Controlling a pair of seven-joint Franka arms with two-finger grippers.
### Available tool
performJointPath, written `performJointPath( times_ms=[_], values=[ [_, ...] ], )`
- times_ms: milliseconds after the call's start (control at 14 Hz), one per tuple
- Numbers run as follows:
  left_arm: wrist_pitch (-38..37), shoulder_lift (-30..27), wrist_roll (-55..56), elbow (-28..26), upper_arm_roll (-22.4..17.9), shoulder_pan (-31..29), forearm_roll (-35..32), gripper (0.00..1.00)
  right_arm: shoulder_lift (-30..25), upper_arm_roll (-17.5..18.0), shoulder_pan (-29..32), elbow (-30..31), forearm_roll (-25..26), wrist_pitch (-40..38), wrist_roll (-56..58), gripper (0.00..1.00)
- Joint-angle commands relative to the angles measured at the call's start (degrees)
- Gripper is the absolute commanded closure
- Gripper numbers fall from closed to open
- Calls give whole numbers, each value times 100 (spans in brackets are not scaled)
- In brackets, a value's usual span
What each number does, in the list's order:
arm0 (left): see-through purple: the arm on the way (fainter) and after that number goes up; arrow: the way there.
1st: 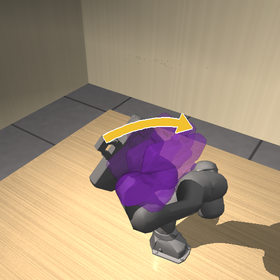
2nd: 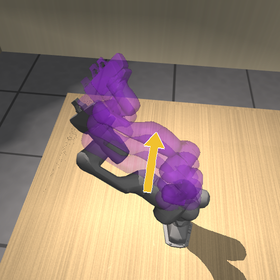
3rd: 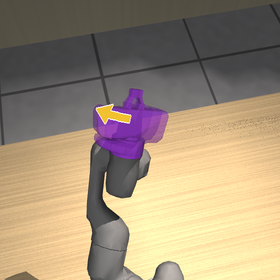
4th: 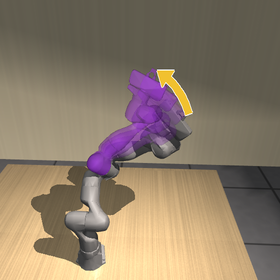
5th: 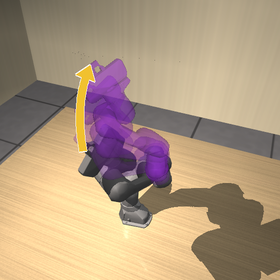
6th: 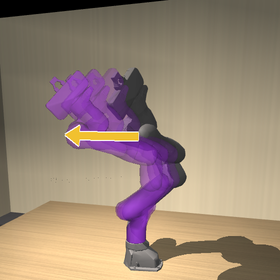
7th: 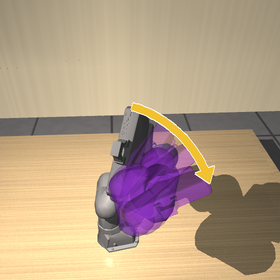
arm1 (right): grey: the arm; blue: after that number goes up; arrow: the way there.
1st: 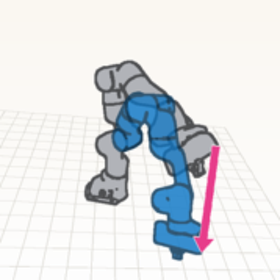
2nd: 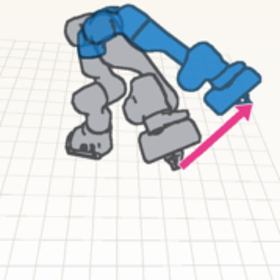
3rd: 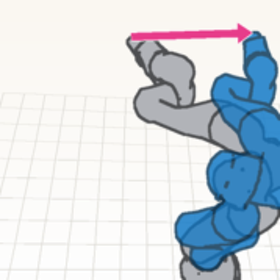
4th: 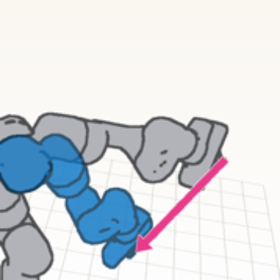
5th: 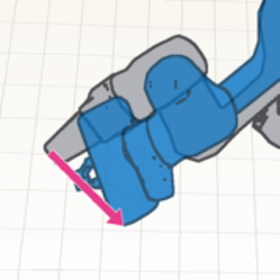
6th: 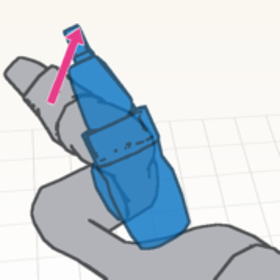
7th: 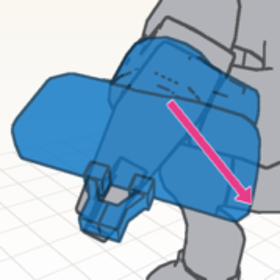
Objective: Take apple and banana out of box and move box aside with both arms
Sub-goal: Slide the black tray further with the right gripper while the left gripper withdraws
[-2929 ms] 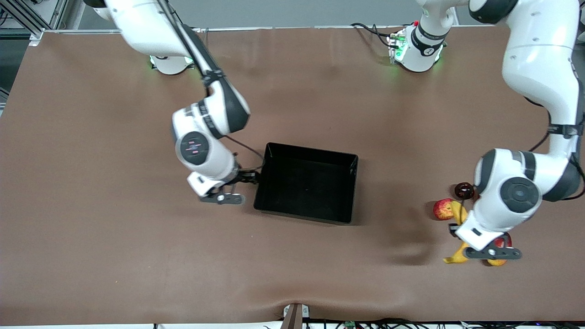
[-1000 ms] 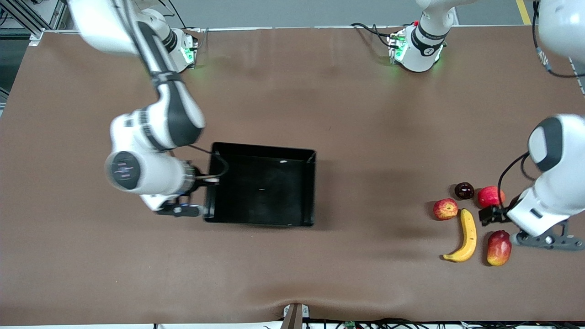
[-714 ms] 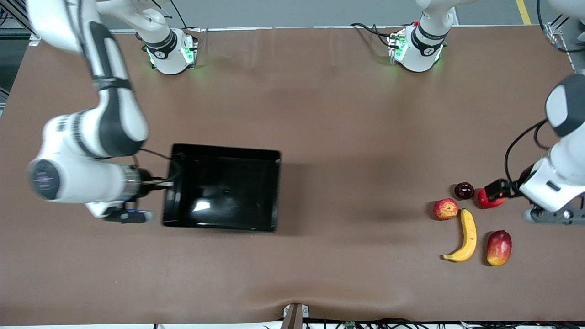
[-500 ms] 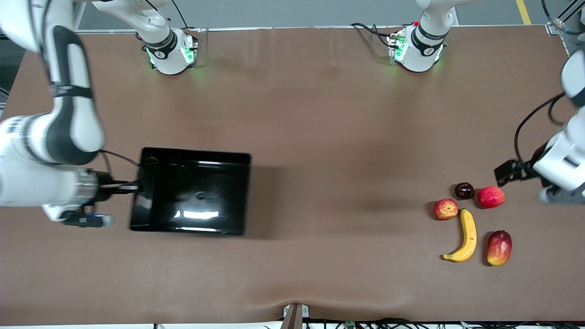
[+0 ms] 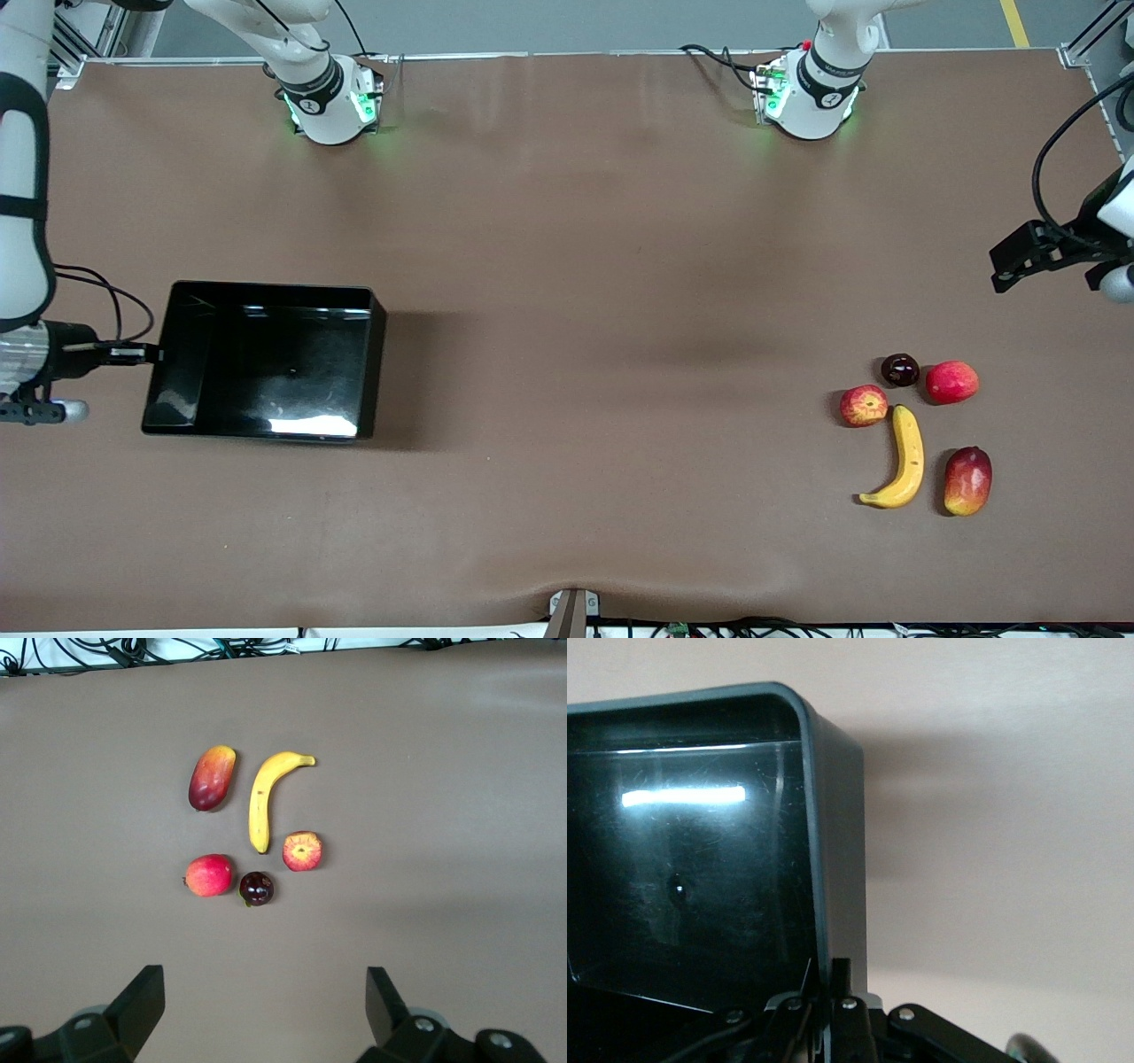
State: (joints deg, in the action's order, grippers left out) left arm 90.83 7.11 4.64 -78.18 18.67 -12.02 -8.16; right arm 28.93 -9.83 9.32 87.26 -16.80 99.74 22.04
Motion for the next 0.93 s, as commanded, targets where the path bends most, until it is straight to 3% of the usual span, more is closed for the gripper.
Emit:
performJointPath(
  times_ms=[0, 286, 857],
  values=[
    [-232, -429, 19, -285, -668, 698, 121, 0, -177, 121, 341, 606, -104, 509, 406, 100],
    [-347, -877, -51, -837, -1549, 1438, 612, 0, -81, 121, 571, 1187, -95, 1151, 441, 100],
    [-584, -887, -60, -865, -1577, 1440, 649, 0, -2, 130, 685, 2005, -104, 2058, 960, 100]
  ],
)
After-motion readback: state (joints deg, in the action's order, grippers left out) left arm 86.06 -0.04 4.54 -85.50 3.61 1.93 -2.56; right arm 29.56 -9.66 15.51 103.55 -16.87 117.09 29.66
